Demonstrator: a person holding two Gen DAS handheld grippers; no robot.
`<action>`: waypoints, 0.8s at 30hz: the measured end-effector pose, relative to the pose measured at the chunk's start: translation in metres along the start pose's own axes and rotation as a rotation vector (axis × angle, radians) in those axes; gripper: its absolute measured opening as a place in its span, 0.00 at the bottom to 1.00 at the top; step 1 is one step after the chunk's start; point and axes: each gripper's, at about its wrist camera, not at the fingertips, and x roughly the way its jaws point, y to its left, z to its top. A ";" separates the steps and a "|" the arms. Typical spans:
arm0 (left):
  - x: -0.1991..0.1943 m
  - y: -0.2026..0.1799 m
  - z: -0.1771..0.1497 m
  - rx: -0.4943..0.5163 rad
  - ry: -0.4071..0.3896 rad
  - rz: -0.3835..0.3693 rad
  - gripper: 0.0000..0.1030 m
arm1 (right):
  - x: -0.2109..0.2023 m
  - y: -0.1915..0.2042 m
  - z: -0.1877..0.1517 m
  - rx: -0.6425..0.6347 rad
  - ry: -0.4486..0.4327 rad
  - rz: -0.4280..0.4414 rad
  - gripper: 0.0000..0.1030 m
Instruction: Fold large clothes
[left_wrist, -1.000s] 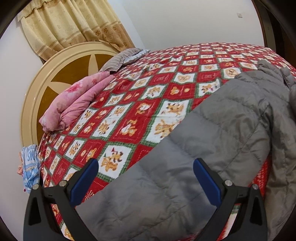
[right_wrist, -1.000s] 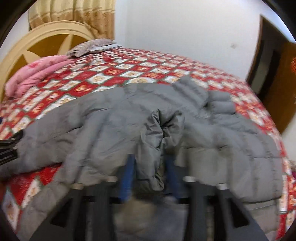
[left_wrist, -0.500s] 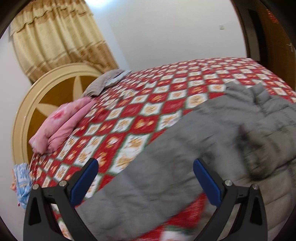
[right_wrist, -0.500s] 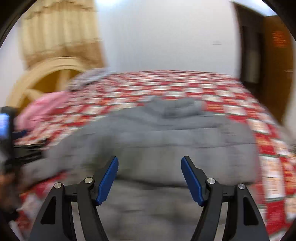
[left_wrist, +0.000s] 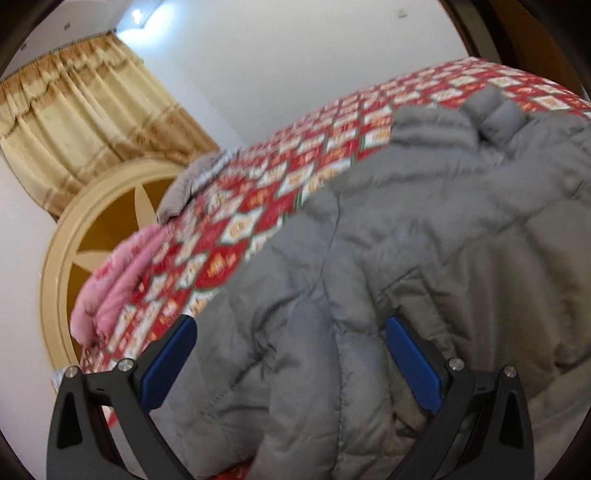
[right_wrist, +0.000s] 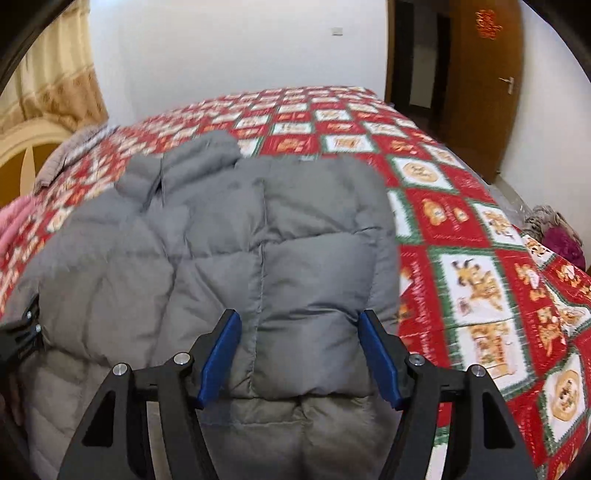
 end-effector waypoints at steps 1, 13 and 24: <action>0.005 0.001 -0.002 -0.008 0.013 -0.006 1.00 | 0.005 -0.001 -0.002 0.001 0.007 0.001 0.65; 0.010 0.025 -0.011 -0.125 0.096 -0.089 1.00 | 0.024 0.009 -0.011 -0.082 0.011 -0.075 0.66; -0.016 0.146 -0.038 -0.230 0.005 -0.003 1.00 | -0.034 0.050 0.014 -0.137 -0.054 0.003 0.67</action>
